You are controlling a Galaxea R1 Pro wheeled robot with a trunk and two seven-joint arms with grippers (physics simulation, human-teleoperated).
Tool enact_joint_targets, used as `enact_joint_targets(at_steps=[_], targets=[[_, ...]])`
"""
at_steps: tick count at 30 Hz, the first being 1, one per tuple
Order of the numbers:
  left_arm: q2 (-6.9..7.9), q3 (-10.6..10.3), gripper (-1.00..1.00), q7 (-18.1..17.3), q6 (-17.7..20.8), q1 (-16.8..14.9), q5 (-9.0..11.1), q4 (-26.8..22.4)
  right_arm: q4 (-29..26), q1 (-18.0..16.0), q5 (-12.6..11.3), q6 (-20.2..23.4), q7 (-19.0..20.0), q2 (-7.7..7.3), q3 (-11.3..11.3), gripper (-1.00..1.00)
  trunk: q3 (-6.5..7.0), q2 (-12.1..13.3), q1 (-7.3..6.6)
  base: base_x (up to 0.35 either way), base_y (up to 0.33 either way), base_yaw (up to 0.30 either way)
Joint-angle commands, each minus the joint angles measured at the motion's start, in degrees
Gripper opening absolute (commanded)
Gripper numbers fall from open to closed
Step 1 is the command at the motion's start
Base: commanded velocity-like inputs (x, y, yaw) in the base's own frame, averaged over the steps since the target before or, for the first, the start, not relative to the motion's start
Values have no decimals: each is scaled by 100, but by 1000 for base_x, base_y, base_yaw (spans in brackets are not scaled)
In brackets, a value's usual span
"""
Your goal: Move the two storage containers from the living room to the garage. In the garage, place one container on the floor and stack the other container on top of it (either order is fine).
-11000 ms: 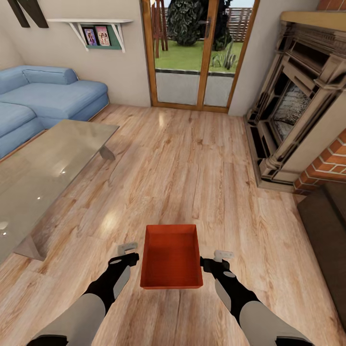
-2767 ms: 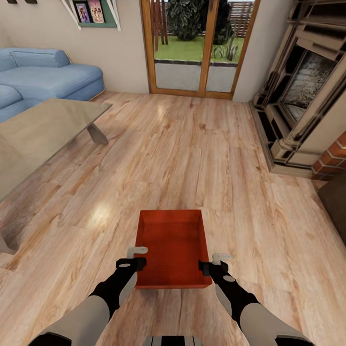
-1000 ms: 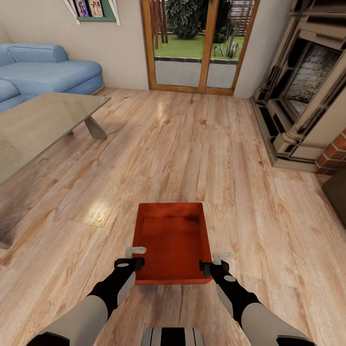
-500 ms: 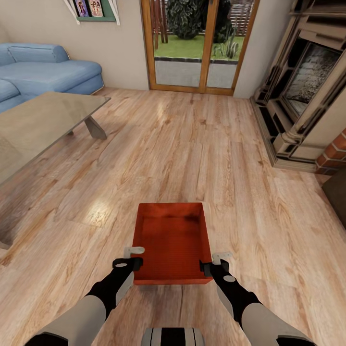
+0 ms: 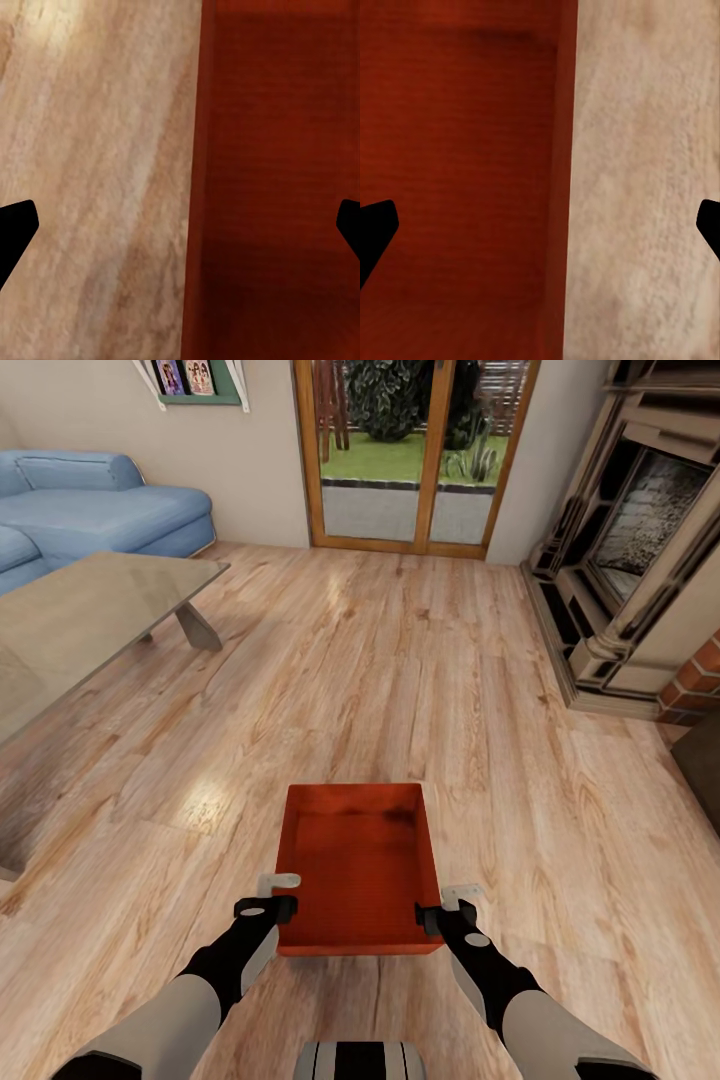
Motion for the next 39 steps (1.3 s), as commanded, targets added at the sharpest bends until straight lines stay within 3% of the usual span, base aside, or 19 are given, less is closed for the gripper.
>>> enact_joint_targets(at_steps=[1, 31, 39], targets=[[4, -49, 100, 47, 27, -1, 59, -11, 6, -3, 60, -21, -6, 6, -48, 100, -4, -1, -1, 8, 0, 0], [2, -49, 100, 47, 25, -1, 59, -11, 6, -4, 36, -29, -6, 1, -55, 100, -4, -1, -1, 17, 0, 0], [2, -54, 100, 40, 24, -1, 60, -11, -19, -6, -19, -37, -20, 5, -166, 100, -4, -1, -1, 0, 0, 0]])
